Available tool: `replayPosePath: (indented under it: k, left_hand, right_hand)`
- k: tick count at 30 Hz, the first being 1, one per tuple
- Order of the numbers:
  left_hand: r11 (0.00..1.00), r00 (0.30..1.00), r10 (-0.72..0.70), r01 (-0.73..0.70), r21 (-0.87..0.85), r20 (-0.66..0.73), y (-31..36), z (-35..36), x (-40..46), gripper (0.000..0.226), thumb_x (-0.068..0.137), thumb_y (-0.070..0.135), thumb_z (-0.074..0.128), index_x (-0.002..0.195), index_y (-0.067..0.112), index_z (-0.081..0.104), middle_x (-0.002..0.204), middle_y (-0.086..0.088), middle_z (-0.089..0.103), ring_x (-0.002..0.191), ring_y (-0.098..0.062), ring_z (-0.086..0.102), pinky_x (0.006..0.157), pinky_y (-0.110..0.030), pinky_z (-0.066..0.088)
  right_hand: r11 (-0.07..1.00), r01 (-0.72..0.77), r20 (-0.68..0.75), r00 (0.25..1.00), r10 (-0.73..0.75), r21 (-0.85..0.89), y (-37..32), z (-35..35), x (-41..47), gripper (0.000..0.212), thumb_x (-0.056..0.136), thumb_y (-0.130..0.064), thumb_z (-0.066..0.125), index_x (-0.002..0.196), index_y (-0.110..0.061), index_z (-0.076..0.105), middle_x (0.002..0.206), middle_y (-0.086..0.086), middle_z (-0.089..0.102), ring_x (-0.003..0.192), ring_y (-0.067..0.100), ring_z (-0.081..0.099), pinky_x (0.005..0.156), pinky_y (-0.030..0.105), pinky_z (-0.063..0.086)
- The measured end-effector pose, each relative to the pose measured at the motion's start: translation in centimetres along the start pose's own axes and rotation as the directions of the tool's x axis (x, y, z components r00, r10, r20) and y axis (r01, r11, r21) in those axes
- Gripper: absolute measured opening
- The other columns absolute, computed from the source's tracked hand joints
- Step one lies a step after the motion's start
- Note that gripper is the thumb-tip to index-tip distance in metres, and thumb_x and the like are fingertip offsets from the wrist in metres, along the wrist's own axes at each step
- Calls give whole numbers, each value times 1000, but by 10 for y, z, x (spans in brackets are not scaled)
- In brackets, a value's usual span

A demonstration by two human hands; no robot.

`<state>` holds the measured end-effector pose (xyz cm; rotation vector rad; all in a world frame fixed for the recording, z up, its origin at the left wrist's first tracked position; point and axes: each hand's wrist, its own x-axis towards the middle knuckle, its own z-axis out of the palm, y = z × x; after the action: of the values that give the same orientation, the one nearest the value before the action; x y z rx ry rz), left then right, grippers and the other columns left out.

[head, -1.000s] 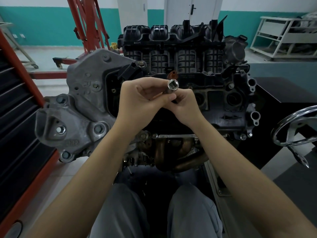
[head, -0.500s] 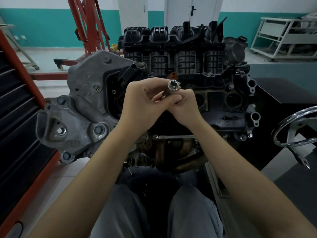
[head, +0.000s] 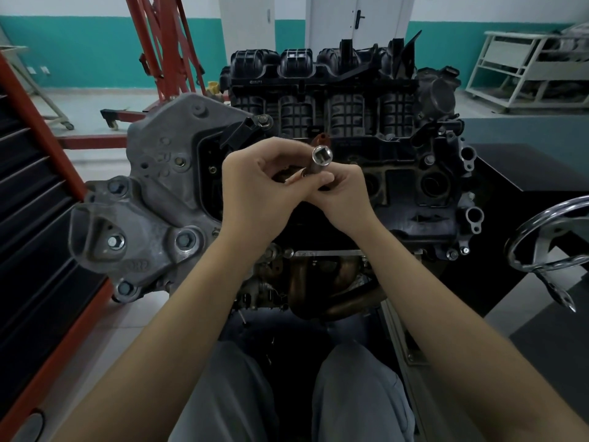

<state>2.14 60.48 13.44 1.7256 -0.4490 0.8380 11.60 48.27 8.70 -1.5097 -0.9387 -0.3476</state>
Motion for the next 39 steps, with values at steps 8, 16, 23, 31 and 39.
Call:
replayPosePath:
  k: [8,16,23,31,39]
  left_hand:
    - [989,996,-71,78,-123,61,0,-3,-2,31,74,-11,73,102,1,68,95,-14,72,93,-24,71,88,-41,56]
    - [998,1000,-22,23,51,-17,2,3,-4,21,71,3,82,89,10,72,85,0,72,83,-10,71,80,-27,57]
    - [996,992,-36,46,-72,124,4,-1,-2,29,80,-11,68,106,1,67,96,-13,71,95,-22,70,88,-37,56]
    - [998,999,-44,43,41,5,4,-4,-3,27,74,-1,78,94,15,70,88,0,72,88,-13,71,84,-32,57]
    - [997,998,-52,49,62,47,10,-2,-3,27,72,-1,79,95,11,70,89,-2,71,88,-13,71,84,-29,56]
  right_hand:
    - [1000,2,46,999,-3,26,-3,-1,0,25,82,6,67,94,-15,69,84,-18,72,83,3,68,76,18,50]
    - [999,36,65,997,-38,30,-2,-3,0,16,83,1,70,98,-5,69,91,6,73,89,22,70,81,34,55]
    - [996,0,26,1000,-2,86,-7,-2,-1,30,79,7,69,99,-14,67,86,-14,73,86,5,69,77,19,51]
    - [1000,14,99,995,-16,19,-4,-4,0,20,83,6,67,103,11,66,100,26,68,96,41,66,89,46,53]
    - [995,-63,47,997,60,78,-9,-1,1,18,75,11,72,93,11,67,89,21,68,81,26,66,76,33,53]
